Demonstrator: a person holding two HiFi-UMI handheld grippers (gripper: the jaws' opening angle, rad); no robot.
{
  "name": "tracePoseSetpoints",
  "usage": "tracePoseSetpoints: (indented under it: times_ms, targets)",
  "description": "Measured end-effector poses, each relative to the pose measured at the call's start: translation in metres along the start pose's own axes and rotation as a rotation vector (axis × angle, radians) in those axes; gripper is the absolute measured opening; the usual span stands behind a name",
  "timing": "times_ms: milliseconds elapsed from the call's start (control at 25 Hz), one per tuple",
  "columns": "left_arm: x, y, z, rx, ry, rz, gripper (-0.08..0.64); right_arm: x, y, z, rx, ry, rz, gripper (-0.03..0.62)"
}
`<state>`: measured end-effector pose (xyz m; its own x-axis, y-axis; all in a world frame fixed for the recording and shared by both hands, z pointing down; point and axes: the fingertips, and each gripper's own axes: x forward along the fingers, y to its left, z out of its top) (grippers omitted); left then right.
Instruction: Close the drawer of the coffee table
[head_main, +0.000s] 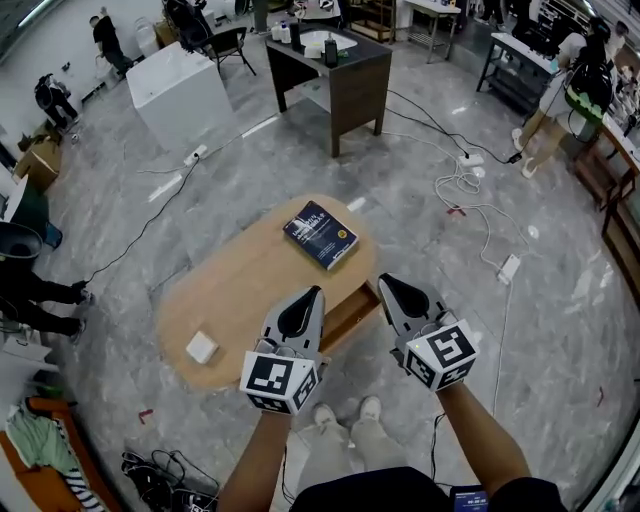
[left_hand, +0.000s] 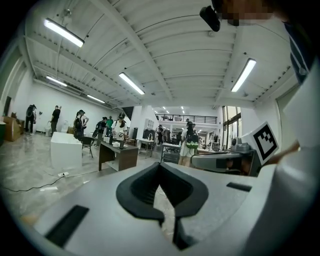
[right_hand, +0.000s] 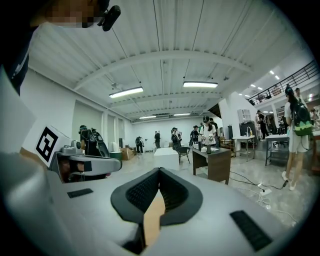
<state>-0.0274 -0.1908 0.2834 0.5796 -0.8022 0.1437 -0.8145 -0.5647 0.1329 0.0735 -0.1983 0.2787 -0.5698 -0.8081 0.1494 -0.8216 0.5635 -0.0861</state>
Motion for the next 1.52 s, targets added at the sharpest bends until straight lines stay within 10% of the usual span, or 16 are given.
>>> tracePoseSetpoints:
  times_ms: [1520]
  targets:
    - [0.037,0.006,-0.183,-0.051,0.116,0.033,0.002,0.025,-0.01,-0.193,0.041,0.154,0.121,0.012]
